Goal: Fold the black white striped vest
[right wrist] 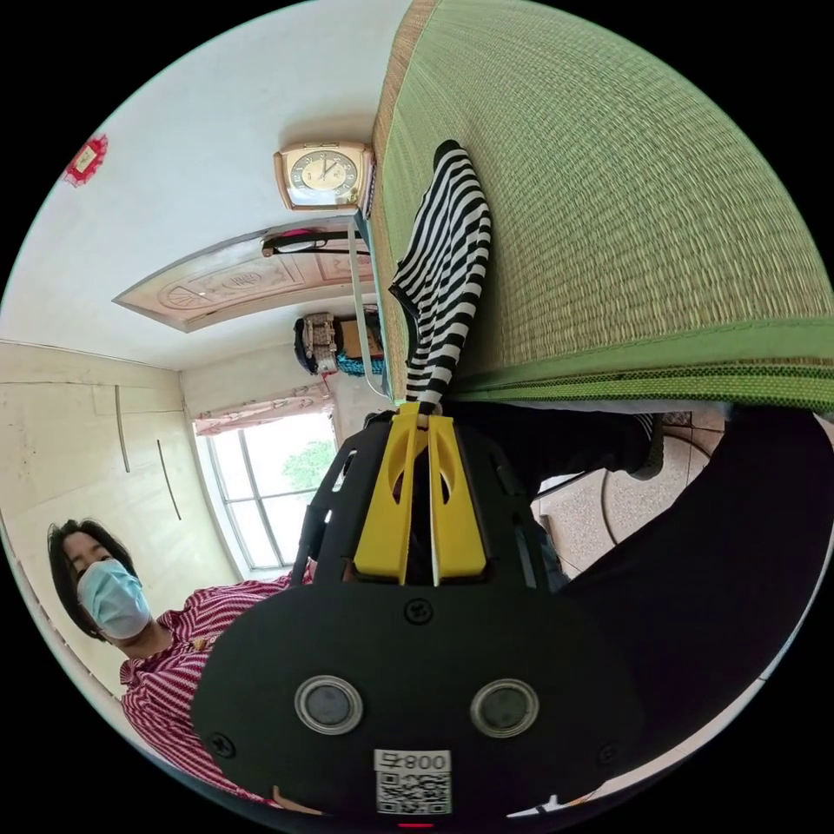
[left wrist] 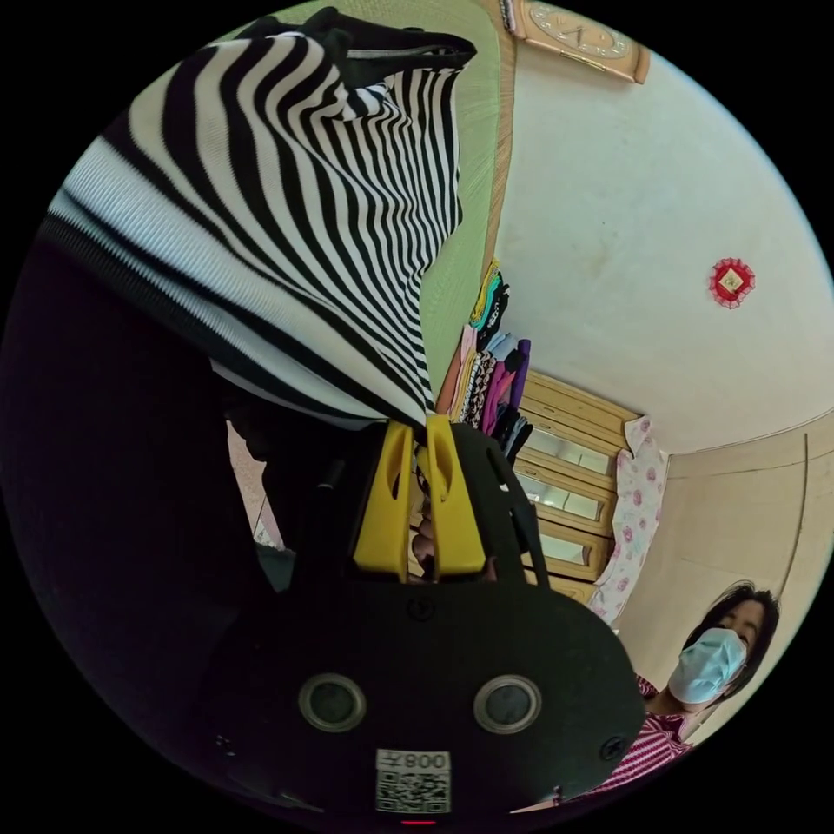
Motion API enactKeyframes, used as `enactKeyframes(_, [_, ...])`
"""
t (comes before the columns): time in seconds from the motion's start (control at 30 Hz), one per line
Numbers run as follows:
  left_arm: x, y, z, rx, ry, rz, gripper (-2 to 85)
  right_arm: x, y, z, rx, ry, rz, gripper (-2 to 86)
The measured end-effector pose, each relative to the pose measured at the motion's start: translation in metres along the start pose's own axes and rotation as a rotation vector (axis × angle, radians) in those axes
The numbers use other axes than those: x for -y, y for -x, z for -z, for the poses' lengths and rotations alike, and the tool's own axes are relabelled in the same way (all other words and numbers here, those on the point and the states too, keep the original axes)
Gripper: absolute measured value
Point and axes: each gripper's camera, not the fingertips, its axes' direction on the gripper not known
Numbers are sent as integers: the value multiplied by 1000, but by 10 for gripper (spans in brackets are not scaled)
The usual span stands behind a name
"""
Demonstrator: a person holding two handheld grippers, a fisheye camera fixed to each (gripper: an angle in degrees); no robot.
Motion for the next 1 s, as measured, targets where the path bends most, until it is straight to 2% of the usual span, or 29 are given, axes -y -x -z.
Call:
enactKeyframes(0.2, [-2, 2, 1, -19, -1, 6, 36, -11, -25, 18, 11, -71, -40, 73])
enactKeyframes(0.43, [-8, 4, -2, -36, -3, 10, 34, 2, -37, -8, 66, -42, -51, 97])
enactKeyframes(0.83, [-23, 4, -13, -9, 9, -14, 35, 14, -53, -35, 136, -19, -60, 26])
enactKeyframes(1.0, [-38, -14, 10, 11, -4, -127, 34, 17, -52, -34, 134, -14, -48, 20])
